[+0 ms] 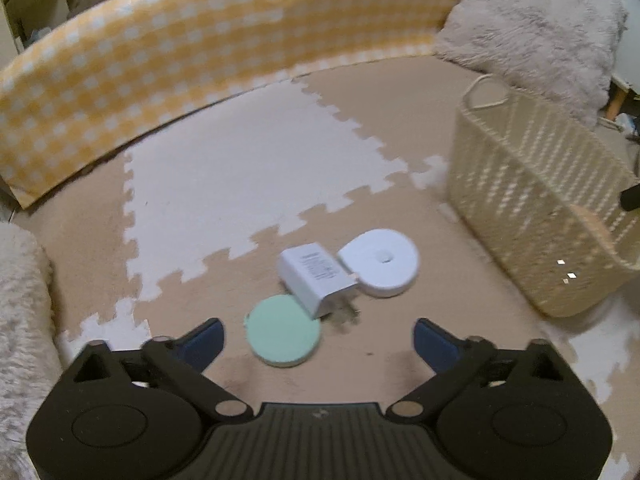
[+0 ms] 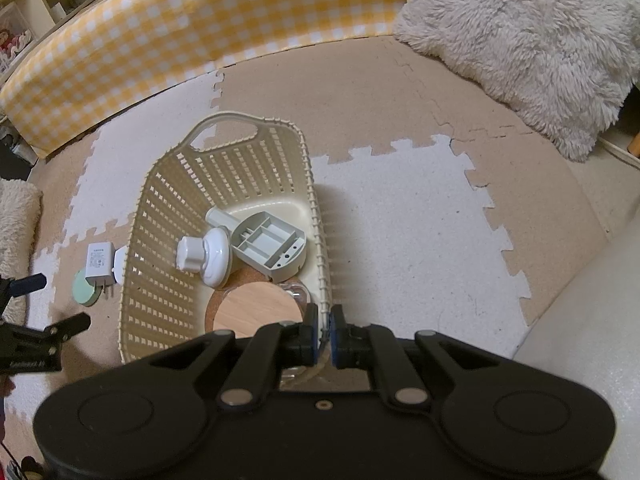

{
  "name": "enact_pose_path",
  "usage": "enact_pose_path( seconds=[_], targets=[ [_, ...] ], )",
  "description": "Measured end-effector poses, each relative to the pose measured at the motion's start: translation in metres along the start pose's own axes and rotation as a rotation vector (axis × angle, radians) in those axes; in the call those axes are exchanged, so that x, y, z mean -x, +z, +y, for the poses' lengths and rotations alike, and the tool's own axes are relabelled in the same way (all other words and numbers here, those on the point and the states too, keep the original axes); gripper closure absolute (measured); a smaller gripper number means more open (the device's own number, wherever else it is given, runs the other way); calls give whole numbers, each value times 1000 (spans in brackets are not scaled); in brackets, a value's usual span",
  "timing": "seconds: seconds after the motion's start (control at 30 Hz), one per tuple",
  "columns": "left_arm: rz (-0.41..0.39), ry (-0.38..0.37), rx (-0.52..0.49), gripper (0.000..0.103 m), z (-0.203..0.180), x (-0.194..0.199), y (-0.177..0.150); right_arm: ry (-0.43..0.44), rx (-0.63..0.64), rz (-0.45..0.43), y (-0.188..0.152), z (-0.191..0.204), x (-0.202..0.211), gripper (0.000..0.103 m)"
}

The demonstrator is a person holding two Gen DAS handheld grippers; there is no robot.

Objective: Organize rigid objects
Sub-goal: 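Move the left tool toward the mint-green disc on the mat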

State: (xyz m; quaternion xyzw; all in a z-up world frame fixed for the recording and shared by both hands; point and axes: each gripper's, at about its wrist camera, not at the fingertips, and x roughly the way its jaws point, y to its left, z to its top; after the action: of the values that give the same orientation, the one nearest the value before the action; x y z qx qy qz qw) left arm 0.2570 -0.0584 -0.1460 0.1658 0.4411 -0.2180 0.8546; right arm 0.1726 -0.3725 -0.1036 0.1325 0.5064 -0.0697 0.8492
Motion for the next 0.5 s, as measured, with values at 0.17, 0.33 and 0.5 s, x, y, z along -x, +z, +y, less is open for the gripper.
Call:
enact_pose_path(
  seconds=[0.17, 0.33, 0.5],
  targets=[
    [46, 12, 40, 37, 13, -20, -4, 1, -1, 0, 0, 0, 0, 97],
    [37, 14, 66, 37, 21, -32, -5, 0, -2, 0, 0, 0, 0, 97],
    [24, -13, 89, 45, 23, -39, -4, 1, -3, 1, 0, 0, 0, 97]
  ],
)
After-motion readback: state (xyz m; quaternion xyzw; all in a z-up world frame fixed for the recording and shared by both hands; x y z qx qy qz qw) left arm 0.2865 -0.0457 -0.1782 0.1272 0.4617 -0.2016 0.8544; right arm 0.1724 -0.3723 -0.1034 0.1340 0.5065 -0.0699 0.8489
